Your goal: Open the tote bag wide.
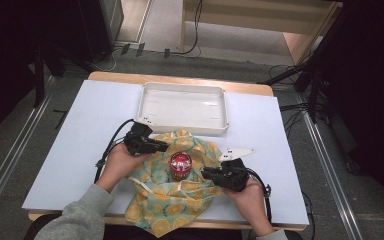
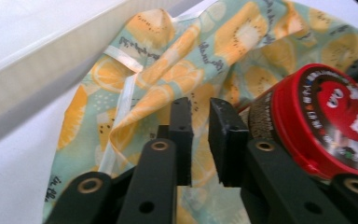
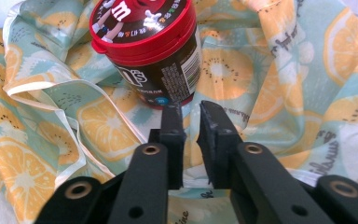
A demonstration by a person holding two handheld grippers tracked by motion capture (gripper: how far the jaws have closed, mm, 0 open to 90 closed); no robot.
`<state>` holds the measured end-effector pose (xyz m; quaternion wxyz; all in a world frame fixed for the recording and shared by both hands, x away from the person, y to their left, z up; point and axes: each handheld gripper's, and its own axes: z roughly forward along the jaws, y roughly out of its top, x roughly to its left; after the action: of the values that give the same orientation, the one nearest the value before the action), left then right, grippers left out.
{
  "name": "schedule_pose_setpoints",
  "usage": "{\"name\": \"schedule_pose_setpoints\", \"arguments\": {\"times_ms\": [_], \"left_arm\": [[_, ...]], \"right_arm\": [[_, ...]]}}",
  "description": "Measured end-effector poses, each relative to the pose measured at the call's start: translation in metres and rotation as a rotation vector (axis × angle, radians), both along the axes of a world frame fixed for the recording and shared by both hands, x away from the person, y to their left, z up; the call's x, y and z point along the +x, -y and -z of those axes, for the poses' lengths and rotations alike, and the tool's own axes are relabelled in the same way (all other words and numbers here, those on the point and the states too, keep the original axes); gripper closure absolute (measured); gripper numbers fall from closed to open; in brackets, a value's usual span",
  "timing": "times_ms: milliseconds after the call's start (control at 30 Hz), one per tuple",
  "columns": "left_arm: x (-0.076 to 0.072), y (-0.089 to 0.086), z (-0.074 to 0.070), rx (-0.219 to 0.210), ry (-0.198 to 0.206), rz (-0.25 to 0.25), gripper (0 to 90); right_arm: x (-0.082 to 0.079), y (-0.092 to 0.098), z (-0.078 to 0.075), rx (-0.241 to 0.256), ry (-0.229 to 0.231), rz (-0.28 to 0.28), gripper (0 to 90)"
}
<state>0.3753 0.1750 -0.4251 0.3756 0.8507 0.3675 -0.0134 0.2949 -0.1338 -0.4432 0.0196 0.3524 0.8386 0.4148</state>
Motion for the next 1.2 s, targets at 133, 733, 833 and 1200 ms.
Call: {"name": "schedule_pose_setpoints", "arguments": {"times_ms": [133, 733, 833, 1200], "left_arm": [[-0.004, -0.001, -0.005, 0.001, 0.013, 0.017, 72.0], [-0.024, -0.004, -0.023, -0.046, 0.016, 0.081, 49.5], [-0.027, -0.005, -0.024, -0.050, 0.021, 0.091, 47.1], [-0.035, -0.007, -0.025, -0.043, 0.030, 0.126, 41.3]], "right_arm": [[0.002, 0.001, -0.001, 0.007, -0.002, 0.016, 76.9], [0.004, 0.012, -0.006, 0.018, 0.049, 0.053, 50.2], [0.005, 0.015, -0.007, 0.029, 0.053, 0.067, 46.4], [0.007, 0.023, -0.007, 0.051, 0.036, 0.066, 42.5]]}}
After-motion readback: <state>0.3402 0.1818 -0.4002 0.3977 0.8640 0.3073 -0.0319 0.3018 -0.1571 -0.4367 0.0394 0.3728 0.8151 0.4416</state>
